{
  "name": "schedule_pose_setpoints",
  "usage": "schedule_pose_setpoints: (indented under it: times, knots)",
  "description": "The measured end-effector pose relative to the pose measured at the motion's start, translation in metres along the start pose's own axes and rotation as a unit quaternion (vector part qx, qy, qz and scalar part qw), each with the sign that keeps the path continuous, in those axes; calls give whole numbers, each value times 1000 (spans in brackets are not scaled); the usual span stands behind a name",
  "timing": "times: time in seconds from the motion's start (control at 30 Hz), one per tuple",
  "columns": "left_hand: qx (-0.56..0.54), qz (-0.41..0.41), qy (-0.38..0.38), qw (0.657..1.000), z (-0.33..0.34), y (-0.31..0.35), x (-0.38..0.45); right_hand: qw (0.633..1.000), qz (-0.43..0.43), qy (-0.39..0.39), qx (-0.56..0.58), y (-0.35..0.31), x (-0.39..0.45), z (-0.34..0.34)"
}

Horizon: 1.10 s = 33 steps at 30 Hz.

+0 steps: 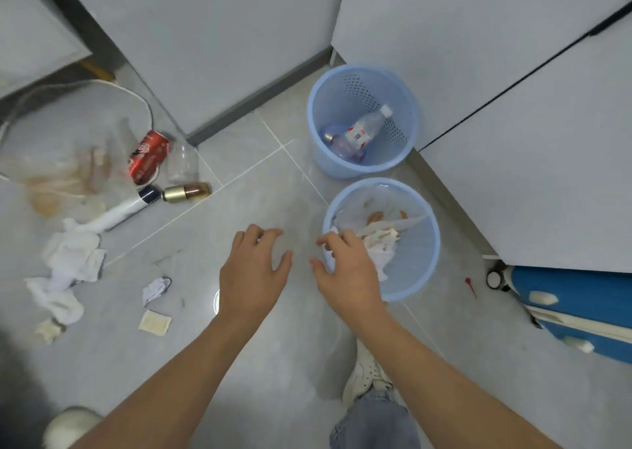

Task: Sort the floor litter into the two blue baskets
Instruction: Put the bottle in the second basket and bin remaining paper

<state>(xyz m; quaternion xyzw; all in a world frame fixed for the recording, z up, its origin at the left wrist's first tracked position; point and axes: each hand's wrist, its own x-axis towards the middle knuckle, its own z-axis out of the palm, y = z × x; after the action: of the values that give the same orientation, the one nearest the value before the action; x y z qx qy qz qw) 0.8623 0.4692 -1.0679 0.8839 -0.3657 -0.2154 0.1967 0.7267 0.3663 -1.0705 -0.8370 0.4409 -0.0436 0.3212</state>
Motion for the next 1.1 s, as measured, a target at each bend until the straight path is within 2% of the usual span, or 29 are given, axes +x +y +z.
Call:
schedule_pose_setpoints:
  times: [0.27, 0.5, 0.6, 0.73, 0.97, 1.1]
  knots:
    - [0, -117, 68, 991, -42, -204, -58, 989, -99, -109, 4, -120, -9, 170]
    - [10, -239, 37, 970, -8, -351, -129, 963, -155, -217, -44, -155, -32, 308]
    - [3, -260, 33, 965, 8, -395, -143, 949, -166, -249, -93, -150, -35, 354]
    - [25, -274, 61, 960, 20, -441, -137, 943, -173, -248, -136, -140, -33, 396]
    - [61, -329, 125, 934, 31, -493, -89, 901, -242, -245, -264, -126, -47, 424]
    - [69, -326, 122, 935, 36, -504, -59, 913, -270, -226, -204, -110, -49, 430]
